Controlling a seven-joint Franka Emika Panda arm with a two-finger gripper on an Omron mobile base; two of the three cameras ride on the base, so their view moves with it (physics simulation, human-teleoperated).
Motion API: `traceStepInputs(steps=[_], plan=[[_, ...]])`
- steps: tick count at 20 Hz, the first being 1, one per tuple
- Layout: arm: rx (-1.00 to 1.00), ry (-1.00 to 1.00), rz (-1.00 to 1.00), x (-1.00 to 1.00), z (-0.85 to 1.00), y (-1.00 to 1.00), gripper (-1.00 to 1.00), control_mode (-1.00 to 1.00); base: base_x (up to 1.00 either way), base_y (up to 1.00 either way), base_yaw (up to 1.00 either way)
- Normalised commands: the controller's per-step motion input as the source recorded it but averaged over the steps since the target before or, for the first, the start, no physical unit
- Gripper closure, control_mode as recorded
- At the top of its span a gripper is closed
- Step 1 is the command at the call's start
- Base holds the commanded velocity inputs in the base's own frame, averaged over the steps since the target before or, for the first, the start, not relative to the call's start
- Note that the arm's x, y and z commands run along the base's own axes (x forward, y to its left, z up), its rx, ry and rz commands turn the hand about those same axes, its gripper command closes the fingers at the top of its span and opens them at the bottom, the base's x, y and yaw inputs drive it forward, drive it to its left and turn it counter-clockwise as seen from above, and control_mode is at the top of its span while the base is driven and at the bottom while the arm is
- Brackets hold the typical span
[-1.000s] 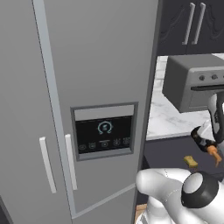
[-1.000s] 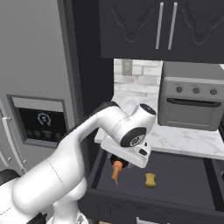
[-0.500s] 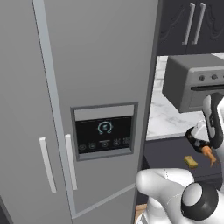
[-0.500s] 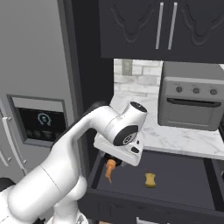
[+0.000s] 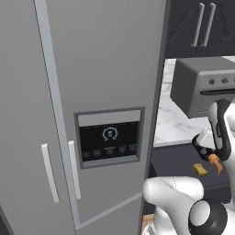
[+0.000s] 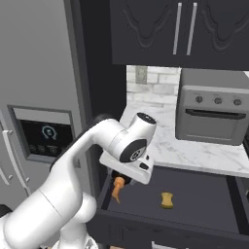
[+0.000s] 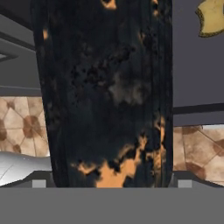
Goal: Restock the sink supplies by placing the sponge and soap dispenser on the counter and next to the sink. Make sure the soap dispenser is upright.
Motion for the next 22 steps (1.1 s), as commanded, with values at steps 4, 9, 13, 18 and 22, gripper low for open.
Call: traceStepInputs(steps=[4,9,13,18,22], plan=[[-0.02,0.0,-0.04,0.0,0.0,0.16,1.0,-1.0,0.0,0.0,0.0],[-0.01,0.05,-0.05,0.0,0.0,0.1,1.0,-1.0,0.0,0.0,0.0],[0.0,0.0,-0.05,-0.21,0.0,-0.03,1.0,-1.0,0.0,0.0,0.0],[0.0,0.0,-0.09,-0.23,0.0,0.04,1.0,-1.0,0.0,0.0,0.0],[0.0,0.0,0.0,0.0,0.0,0.0,1.0,1.0,-0.37,0.24,-0.25]])
